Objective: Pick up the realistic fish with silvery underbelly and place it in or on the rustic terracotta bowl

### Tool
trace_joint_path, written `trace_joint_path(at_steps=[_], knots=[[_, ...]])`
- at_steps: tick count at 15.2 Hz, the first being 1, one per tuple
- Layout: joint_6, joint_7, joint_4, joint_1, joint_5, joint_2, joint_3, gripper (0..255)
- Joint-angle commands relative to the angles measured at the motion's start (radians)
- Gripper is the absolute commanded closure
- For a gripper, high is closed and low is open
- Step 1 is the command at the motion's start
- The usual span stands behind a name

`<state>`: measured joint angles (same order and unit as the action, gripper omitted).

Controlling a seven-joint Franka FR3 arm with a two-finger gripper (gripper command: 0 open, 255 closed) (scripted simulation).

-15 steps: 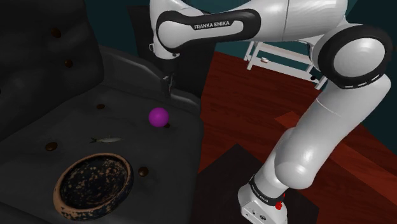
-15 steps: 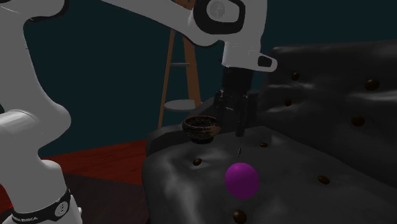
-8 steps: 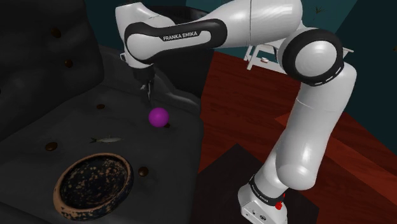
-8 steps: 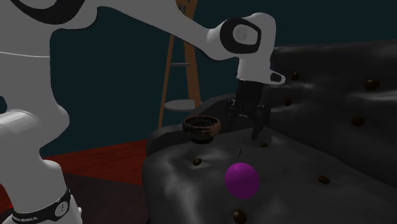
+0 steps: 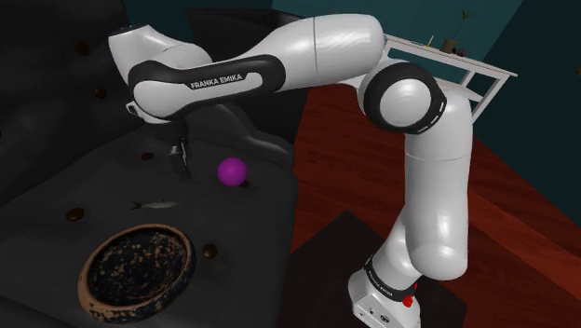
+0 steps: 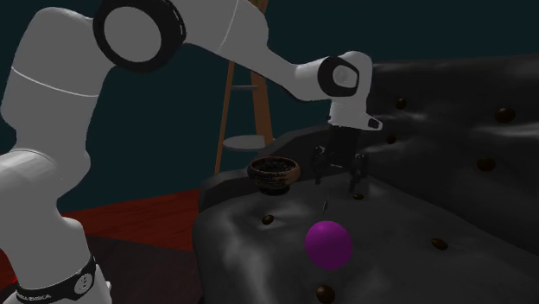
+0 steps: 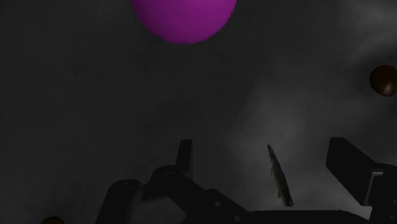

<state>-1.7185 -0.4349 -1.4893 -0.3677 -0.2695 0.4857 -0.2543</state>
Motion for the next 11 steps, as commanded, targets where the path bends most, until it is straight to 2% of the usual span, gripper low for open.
trace_joint_path(at_steps=[1,8,11], knots=[[0.016,-0.02,0.067,-0.032,-0.021,0.065,-0.012,0],[0.079,-0.113,0.317,-0.153,-0.092,0.293,-0.039,0],[0.052,-0.111,0.289,-0.149,-0.094,0.293,-0.038,0]])
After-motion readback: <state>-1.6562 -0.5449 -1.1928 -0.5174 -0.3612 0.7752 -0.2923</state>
